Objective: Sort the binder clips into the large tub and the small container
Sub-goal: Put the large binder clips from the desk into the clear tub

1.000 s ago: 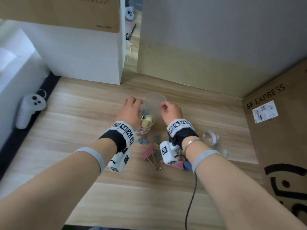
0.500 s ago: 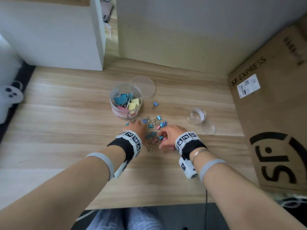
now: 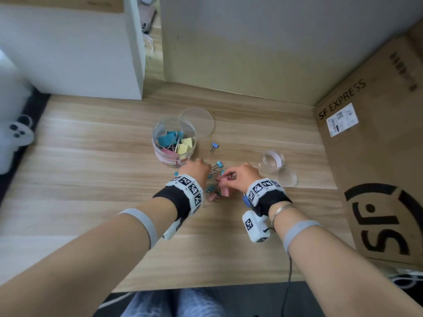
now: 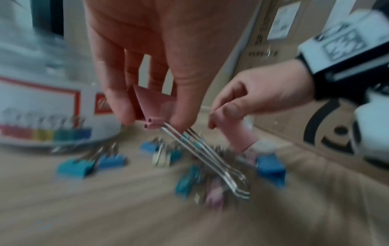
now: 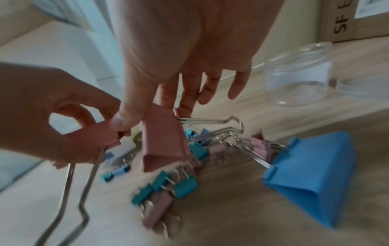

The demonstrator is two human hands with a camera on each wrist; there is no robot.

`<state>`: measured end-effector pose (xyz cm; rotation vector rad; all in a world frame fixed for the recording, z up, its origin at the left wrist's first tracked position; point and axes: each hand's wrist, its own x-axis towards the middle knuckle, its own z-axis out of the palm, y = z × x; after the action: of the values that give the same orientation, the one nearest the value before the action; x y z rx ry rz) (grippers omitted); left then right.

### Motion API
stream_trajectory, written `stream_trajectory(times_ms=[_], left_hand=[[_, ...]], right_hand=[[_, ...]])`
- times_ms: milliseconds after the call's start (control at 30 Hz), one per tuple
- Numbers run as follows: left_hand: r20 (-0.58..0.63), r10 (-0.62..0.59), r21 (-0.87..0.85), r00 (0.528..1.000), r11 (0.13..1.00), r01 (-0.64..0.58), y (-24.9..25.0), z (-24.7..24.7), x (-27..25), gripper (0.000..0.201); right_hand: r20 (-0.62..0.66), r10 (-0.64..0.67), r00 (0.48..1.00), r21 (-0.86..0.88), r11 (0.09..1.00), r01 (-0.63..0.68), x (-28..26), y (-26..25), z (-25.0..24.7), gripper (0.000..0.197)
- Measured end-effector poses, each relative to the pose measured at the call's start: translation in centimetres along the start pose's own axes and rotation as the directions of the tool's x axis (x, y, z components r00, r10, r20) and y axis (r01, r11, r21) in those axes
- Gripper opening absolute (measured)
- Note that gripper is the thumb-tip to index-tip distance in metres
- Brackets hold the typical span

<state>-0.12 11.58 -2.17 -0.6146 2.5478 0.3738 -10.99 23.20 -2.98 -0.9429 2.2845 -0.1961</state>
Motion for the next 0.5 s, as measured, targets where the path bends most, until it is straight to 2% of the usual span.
stream_trajectory(times_ms=[67,167,333,500], left_hand=[[-0.067,0.004,-0.002,0.998,1.000,-0.005,0.2,-1.5,0.0,0.041],[-0.157,-0.016,-0.063,0.987,0.998,0.006,-0.5,-4.0,0.4,0.035],[-0.230,-0.154,-0.215,0.961,0.971,0.104,-4.9,-7.6,1.5,0.031],[-0.210,-0.260,-0.288,0.943,0.938,0.194,-7.8,-7.3,2.2,0.030]], right_hand=[[-0.015,-0.004,1.000,0.144,0.990,0.006,0.2,-0.3,-0.6,0.028],[-0.046,0.022,0.999,0.223,0.975,-0.011,0.8,-0.8,-1.2,0.027],[-0.098,0.070,0.993,0.399,0.916,-0.025,2.0,-1.5,-1.6,0.018],[-0.163,0.120,0.979,0.545,0.838,-0.012,3.4,-2.4,-2.5,0.016]])
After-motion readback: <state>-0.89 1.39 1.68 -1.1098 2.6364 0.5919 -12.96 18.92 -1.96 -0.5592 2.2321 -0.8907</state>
